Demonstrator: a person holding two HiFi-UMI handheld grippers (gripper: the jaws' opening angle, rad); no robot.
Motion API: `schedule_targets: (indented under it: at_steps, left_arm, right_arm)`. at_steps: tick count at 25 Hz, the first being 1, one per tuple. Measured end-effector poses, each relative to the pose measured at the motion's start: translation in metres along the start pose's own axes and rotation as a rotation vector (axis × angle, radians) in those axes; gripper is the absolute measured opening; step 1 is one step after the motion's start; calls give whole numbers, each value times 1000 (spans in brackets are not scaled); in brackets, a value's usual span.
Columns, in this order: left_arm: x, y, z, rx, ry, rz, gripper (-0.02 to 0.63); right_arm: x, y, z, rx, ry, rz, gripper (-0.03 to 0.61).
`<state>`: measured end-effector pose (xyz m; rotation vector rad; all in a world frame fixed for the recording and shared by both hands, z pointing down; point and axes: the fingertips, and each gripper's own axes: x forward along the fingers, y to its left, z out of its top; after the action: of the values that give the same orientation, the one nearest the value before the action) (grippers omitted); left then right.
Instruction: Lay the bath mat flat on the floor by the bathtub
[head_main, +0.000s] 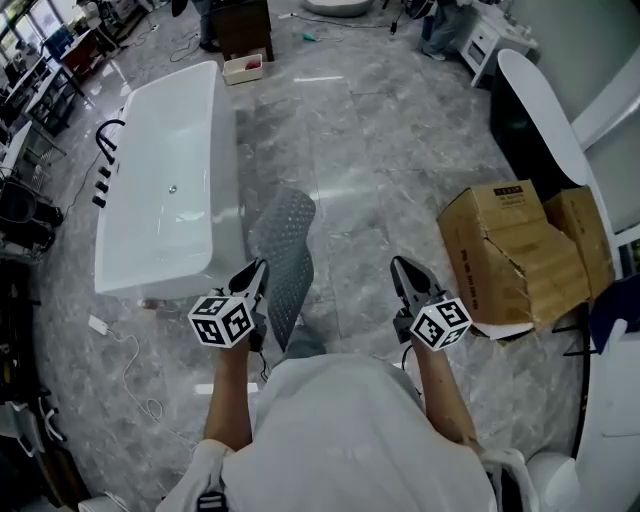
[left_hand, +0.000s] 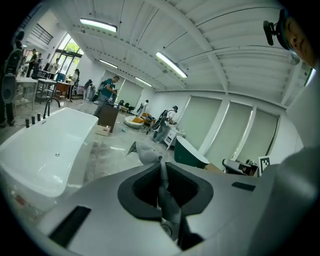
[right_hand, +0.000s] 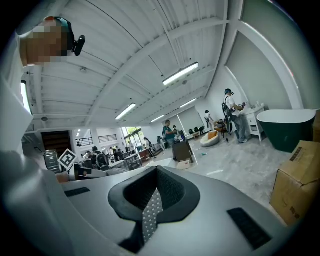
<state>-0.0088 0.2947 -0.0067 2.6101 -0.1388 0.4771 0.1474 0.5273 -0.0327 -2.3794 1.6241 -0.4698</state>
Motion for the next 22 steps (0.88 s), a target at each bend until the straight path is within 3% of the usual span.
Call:
schedule_targets:
  at_steps: [11,15,22]
  left_arm:
    - [43,99,61,45,48,-112,41]
    - [46,124,82,84,42,-121,41]
    - [53,170,98,80,24,-80,41]
  right_arm:
    - [162,35,16,-49,10,0,25]
    - [214,56,17,-82,58,68,25]
    - [300,80,6,-165,169,229,25]
